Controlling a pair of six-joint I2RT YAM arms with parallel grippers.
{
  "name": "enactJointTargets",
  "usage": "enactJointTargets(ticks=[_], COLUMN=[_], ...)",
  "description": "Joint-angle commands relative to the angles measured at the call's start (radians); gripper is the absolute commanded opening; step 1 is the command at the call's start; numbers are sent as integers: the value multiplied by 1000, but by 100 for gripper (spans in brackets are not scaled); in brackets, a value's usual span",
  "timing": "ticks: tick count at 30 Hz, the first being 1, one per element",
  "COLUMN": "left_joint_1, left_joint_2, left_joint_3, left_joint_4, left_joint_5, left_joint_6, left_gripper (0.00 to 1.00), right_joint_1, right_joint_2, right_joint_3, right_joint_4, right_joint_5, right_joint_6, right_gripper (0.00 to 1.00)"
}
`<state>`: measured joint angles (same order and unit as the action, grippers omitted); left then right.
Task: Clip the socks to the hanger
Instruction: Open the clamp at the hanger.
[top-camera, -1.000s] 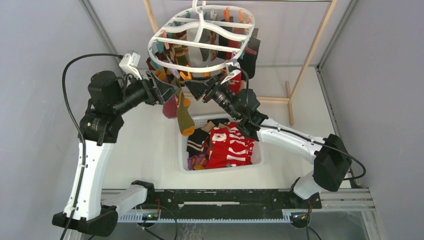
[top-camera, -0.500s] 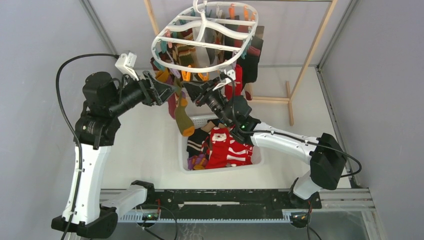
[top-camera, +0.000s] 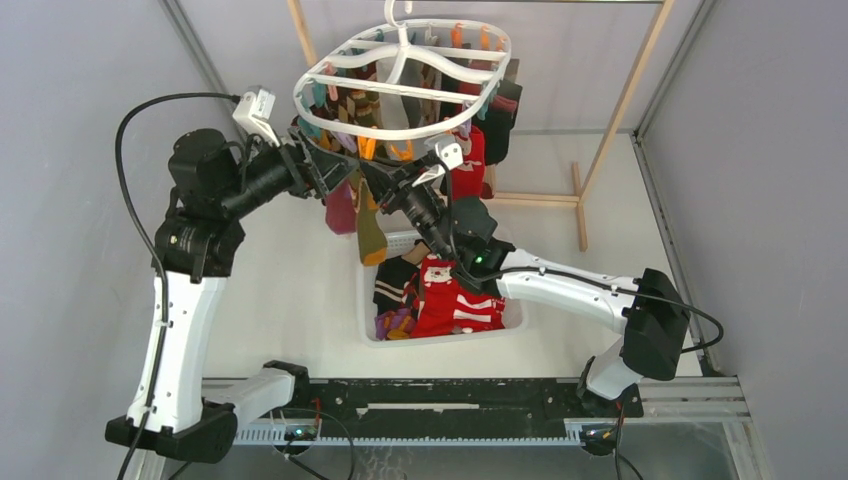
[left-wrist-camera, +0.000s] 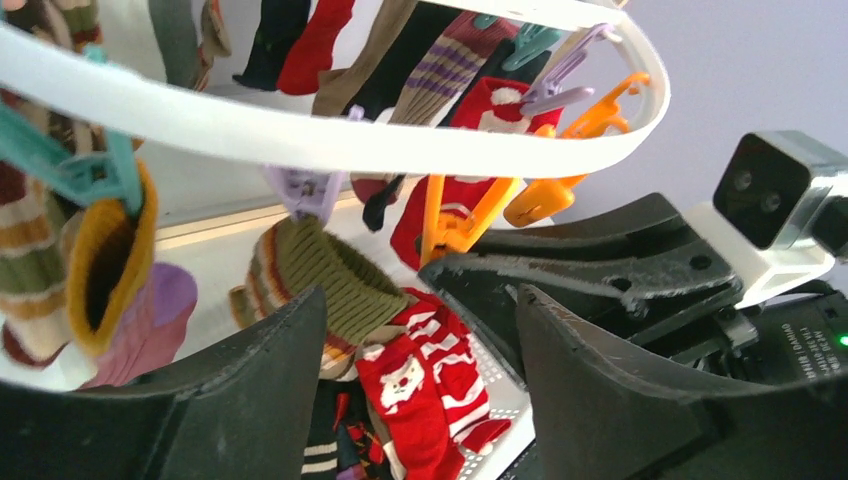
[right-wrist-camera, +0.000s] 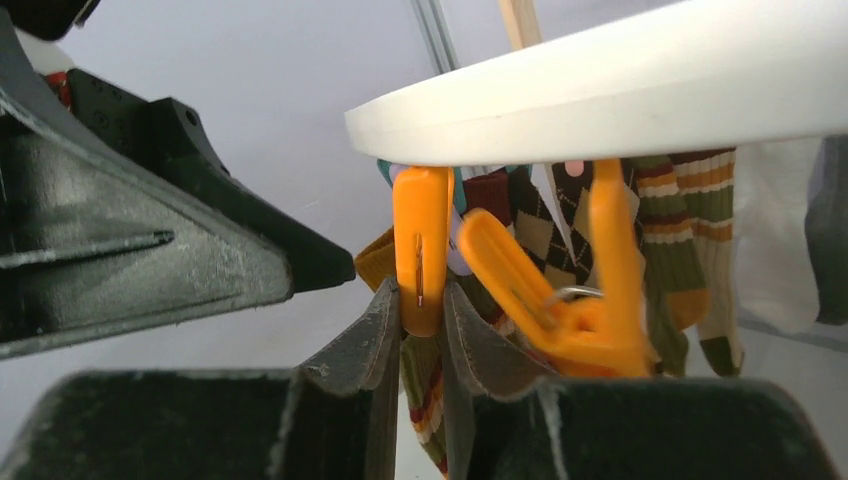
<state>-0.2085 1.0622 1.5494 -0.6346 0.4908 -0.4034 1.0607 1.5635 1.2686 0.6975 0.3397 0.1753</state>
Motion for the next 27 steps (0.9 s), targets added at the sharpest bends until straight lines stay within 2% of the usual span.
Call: enactJointTargets(ticks=[1, 5, 9, 13, 22, 27], left_joint_1=[-21, -43, -45, -47, -58, -58], left_joint_2=[39, 60, 87, 111, 154, 137], left_joint_3=[95, 110, 123, 138, 166, 123], left_joint_4=[66, 88, 92, 110, 104, 105], left_joint_5=[60, 86, 103, 116, 125, 132], left_joint_6=[-33, -32, -40, -57, -44, -33], left_gripper=[75, 80, 80, 77, 63, 59], right_joint_1=[7, 7, 7, 8, 5, 0], right_joint_2=[-3, -8, -13, -15, -15, -17], right_joint_3=[60, 67, 69, 78, 96, 97], right_joint_4=[-17, -44, -63, -83, -119, -122], right_joint_5=[-10, -41, -62, -76, -97, -104], right_joint_6=[-40, -34, -32, -33, -28, -22], right_gripper=[13, 12, 11, 10, 9, 8])
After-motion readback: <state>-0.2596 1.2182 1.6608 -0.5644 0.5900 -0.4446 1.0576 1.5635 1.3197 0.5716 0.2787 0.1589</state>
